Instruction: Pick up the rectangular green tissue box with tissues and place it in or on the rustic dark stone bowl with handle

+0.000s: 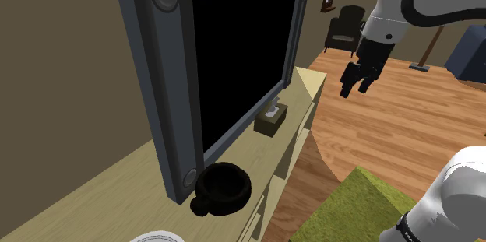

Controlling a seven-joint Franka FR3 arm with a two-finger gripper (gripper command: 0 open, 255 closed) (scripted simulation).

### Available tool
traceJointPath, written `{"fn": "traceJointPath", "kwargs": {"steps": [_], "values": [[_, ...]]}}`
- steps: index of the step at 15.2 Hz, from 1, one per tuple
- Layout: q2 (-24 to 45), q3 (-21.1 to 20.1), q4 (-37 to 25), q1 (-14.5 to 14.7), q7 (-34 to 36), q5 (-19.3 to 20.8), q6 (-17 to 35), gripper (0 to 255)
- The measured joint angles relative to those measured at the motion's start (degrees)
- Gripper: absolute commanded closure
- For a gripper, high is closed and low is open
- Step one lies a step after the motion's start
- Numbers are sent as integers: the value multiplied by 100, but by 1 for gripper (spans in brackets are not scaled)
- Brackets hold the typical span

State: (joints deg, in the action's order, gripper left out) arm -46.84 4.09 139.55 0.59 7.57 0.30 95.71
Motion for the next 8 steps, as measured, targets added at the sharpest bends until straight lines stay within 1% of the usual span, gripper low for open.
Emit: {"fn": "traceJointPath", "kwargs": {"steps": [2, 6, 8], "values": [[68, 25, 10, 6, -16, -20, 93, 0], [606, 272, 140, 47, -218, -157, 882, 0], [1008, 367, 71, 117, -301, -292, 1288, 0]]}}
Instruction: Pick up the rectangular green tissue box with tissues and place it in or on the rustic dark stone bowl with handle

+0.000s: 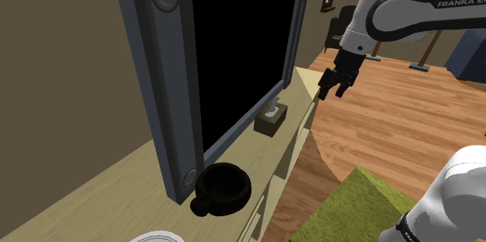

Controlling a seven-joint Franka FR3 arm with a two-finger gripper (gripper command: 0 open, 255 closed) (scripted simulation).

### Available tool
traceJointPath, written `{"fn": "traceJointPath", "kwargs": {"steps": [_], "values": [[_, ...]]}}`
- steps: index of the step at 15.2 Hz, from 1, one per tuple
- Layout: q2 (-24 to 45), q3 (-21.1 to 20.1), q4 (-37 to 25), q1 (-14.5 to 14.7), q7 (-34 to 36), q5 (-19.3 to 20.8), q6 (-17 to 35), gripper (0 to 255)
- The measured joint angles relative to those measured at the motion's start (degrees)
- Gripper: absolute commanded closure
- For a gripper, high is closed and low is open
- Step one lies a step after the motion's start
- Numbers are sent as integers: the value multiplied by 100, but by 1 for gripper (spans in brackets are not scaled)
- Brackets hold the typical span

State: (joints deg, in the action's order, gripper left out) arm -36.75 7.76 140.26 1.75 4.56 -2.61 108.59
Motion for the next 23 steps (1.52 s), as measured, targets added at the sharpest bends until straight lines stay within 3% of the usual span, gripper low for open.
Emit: {"fn": "traceJointPath", "kwargs": {"steps": [6, 12, 18, 23], "values": [[1133, 379, -136, 223, -474, -521, 1180, 0], [2539, 753, -845, 532, -1200, -1426, 1960, 0], [3785, 917, -1634, 643, -2047, -2558, 2328, 0], [4139, 852, -1695, 683, -2246, -2879, 2590, 0]]}}
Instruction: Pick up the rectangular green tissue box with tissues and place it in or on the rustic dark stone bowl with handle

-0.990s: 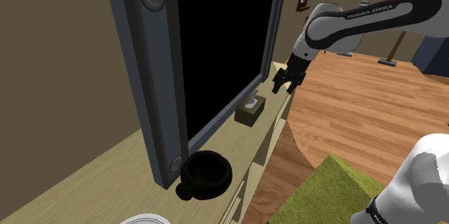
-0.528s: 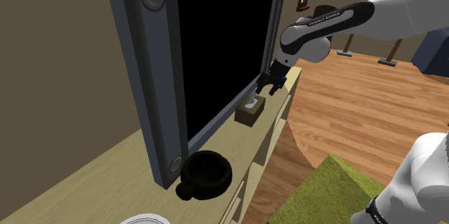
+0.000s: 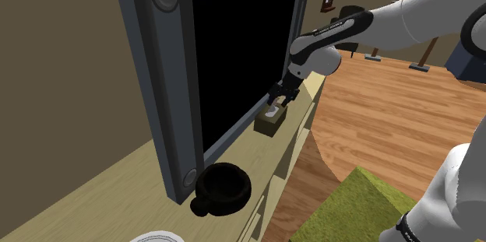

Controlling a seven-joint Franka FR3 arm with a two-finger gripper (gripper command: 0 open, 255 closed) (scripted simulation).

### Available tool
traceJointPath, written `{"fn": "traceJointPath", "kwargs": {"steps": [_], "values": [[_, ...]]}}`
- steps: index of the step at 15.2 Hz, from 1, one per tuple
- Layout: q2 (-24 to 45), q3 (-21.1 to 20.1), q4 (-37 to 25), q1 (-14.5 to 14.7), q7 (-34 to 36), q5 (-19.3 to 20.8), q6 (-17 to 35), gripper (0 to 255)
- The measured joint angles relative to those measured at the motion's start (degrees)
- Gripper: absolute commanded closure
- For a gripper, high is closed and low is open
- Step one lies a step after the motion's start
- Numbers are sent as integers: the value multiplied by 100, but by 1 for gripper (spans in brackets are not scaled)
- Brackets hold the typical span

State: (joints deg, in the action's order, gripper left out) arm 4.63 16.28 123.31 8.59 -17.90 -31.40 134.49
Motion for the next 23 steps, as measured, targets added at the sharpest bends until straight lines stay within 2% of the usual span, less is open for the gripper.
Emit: {"fn": "traceJointPath", "kwargs": {"steps": [3, 9, 10, 20, 23], "values": [[167, -44, 12, 23, -94, -143, 160, 0], [206, -56, 15, 27, -118, -181, 201, 0], [206, -56, 15, 27, -118, -181, 201, 255], [195, -58, 7, 30, -115, -184, 196, 255], [112, -38, -27, 32, -7, -77, 88, 255]]}}
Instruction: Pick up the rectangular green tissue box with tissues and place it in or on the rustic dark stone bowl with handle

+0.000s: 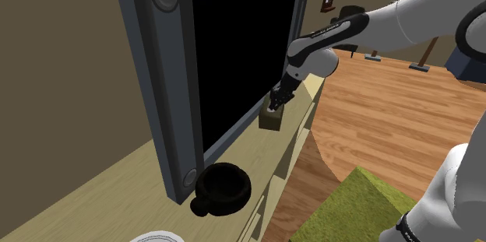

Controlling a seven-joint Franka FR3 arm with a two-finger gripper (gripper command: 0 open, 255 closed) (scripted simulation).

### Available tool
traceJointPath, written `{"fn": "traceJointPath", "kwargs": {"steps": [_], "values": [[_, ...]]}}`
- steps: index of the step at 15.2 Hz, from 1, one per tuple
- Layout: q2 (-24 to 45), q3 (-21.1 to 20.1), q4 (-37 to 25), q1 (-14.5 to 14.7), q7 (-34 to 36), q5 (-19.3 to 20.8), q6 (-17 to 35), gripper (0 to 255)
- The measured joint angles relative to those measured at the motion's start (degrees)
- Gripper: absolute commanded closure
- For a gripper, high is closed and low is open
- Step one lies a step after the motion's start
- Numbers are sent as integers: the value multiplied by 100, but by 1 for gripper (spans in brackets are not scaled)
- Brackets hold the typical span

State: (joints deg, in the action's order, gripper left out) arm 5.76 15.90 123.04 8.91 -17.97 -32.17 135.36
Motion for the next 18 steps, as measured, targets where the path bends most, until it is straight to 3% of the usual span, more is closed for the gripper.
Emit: {"fn": "traceJointPath", "kwargs": {"steps": [18], "values": [[-598, 71, -665, -2, 802, 702, -1086, 255]]}}
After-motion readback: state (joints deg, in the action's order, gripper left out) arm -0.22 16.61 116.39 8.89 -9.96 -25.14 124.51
